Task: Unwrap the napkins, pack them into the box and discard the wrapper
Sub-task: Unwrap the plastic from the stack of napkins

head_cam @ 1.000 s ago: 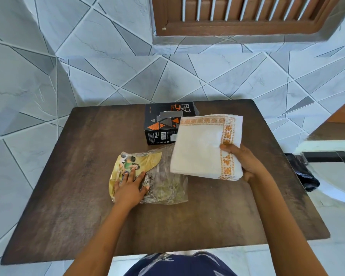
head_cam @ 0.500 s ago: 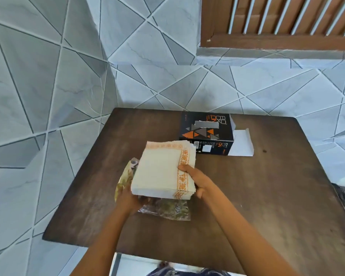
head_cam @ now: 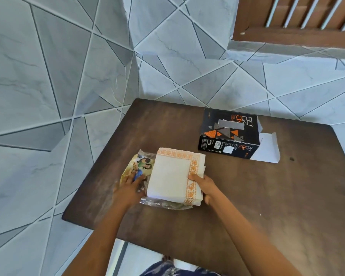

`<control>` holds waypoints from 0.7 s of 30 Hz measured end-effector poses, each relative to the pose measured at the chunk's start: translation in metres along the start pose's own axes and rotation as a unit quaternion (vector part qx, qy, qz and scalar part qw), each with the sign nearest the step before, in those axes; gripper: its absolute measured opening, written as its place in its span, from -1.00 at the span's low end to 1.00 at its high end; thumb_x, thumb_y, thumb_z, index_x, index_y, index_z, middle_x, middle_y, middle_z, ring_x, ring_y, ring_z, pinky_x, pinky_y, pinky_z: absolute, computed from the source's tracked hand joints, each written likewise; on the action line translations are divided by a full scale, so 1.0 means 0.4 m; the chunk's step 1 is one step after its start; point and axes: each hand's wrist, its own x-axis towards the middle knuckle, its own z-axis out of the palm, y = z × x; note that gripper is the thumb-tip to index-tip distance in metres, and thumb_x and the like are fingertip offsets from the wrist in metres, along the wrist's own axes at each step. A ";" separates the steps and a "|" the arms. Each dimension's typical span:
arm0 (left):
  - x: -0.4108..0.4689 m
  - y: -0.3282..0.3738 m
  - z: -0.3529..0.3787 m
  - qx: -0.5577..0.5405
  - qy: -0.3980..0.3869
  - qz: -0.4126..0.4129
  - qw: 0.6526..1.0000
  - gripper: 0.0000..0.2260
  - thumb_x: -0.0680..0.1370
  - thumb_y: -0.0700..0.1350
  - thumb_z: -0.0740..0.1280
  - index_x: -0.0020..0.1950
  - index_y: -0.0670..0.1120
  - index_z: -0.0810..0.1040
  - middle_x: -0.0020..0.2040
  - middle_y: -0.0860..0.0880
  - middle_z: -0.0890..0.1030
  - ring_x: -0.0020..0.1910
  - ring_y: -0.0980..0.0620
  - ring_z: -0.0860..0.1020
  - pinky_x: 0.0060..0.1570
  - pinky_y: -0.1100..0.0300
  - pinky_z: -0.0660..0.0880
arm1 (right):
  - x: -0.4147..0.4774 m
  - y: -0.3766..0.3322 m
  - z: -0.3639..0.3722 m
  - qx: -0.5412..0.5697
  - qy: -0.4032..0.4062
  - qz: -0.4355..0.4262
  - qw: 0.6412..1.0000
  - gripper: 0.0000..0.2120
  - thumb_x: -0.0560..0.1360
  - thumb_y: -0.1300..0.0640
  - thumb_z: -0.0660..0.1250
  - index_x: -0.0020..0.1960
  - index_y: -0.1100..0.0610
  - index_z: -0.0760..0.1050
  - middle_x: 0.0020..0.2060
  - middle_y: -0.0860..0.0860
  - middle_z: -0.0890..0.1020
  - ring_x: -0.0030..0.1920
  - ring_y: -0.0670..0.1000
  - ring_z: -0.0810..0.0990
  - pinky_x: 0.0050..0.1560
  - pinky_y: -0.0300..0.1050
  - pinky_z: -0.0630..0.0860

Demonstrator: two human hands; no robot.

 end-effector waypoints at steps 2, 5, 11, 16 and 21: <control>0.001 -0.011 -0.003 0.001 0.011 -0.020 1.000 -0.50 0.56 0.18 0.06 0.48 0.16 0.03 0.56 -0.01 -0.05 0.53 -0.10 -0.01 0.47 -0.19 -0.04 | 0.010 -0.014 0.034 -0.008 0.007 -0.018 1.000 -0.65 0.46 0.23 0.36 0.21 0.28 0.42 0.14 0.24 0.59 -0.15 0.11 0.61 -0.22 -0.03 0.56; 0.005 -0.022 -0.009 -0.015 0.021 -0.041 0.999 -0.51 0.56 0.19 0.05 0.47 0.15 0.09 0.55 -0.04 0.05 0.52 -0.12 0.07 0.45 -0.20 -0.04 | 0.021 -0.030 0.079 -0.046 0.011 -0.033 0.998 -0.68 0.48 0.23 0.33 0.21 0.29 0.44 0.14 0.24 0.59 0.03 0.18 0.60 -0.09 0.00 0.54; 0.009 0.017 -0.065 -0.169 0.116 -0.066 0.977 -0.72 0.54 -0.01 0.19 0.19 -0.04 0.53 0.20 -0.11 0.59 0.15 -0.14 0.55 0.23 -0.06 0.46 | 0.023 -0.038 0.035 -0.111 0.064 -0.061 0.990 -0.67 0.44 0.17 0.39 0.14 0.28 0.46 0.12 0.20 0.61 0.04 0.14 0.60 -0.01 0.00 0.55; 0.027 0.126 -0.129 -0.207 0.213 0.020 0.955 -0.75 0.55 -0.04 0.24 0.18 -0.07 0.55 0.19 -0.11 0.60 0.15 -0.12 0.56 0.23 -0.01 0.43 | -0.026 -0.068 -0.062 -0.118 0.165 -0.119 0.972 -0.82 0.44 0.08 0.37 -0.02 0.15 0.51 -0.10 0.04 0.58 -0.04 0.02 0.51 0.00 -0.09 0.45; 0.046 0.316 -0.170 -0.228 0.167 0.227 0.932 -0.80 0.52 -0.13 0.29 0.13 -0.07 0.56 0.23 -0.07 0.56 0.21 -0.06 0.49 0.21 0.10 0.37 | -0.102 -0.118 -0.193 -0.085 0.272 -0.168 0.944 -0.88 0.47 0.11 0.29 -0.05 0.14 0.54 -0.11 0.04 0.60 -0.08 0.01 0.54 0.04 -0.04 0.49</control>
